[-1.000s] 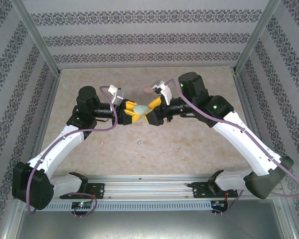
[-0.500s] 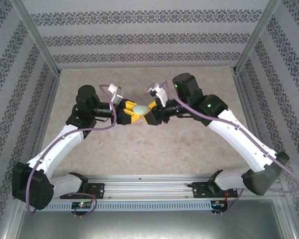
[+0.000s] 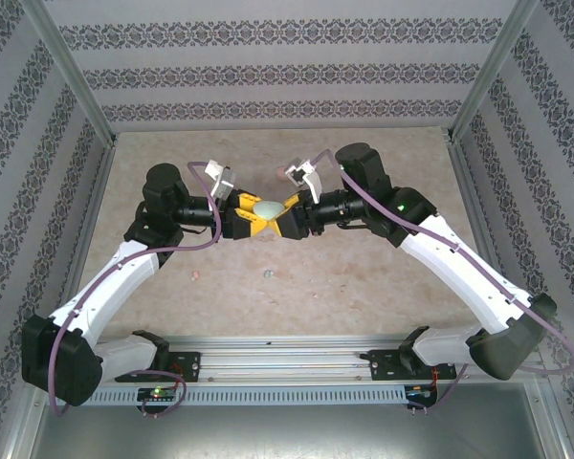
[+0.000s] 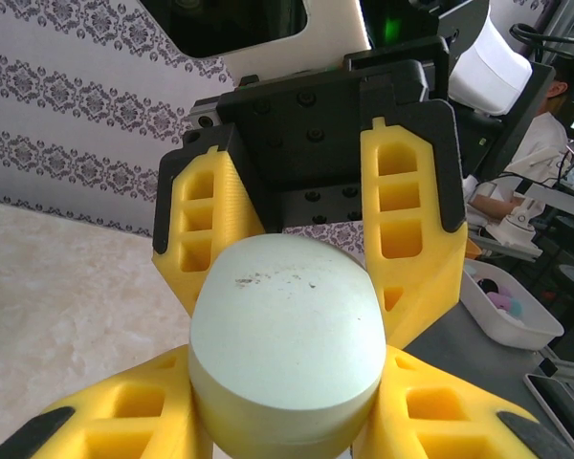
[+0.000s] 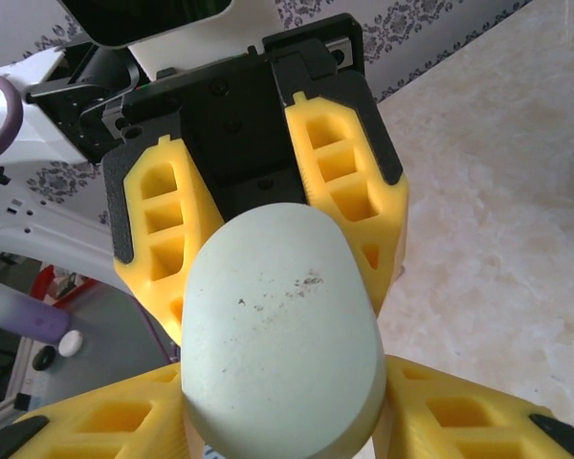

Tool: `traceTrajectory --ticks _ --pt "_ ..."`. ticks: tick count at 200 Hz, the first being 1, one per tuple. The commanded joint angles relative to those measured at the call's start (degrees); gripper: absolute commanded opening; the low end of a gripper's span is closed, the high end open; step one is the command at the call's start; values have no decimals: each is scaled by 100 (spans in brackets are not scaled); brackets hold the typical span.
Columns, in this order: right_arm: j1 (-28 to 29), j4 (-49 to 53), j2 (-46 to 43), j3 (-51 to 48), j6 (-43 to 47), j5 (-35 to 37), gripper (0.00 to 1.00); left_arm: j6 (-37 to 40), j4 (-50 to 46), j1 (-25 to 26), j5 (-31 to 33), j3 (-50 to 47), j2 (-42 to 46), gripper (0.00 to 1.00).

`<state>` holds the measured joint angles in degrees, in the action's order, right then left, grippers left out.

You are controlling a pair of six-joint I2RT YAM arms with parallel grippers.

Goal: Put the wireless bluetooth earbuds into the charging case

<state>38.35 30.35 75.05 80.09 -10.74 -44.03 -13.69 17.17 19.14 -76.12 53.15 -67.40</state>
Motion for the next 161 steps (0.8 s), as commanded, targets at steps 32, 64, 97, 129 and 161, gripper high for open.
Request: traceTrajectory --ticks 32,64,97,129,161 --pt "-164 -838 151 26 -560 -295 53 -384 725 95 -364 -131 78 19" --pt "-278 -952 111 -105 -736 -407 47 -423 752 94 -412 -113 62 19" --pt "-348 -1070 50 -170 -860 -499 52 -428 714 97 -466 -57 0 19" --pt "-373 -884 -150 -226 -675 -226 61 -403 610 82 -465 -11 -88 18" --pt "-403 -805 -347 -215 -557 -4 64 -347 435 86 -520 97 -173 18"
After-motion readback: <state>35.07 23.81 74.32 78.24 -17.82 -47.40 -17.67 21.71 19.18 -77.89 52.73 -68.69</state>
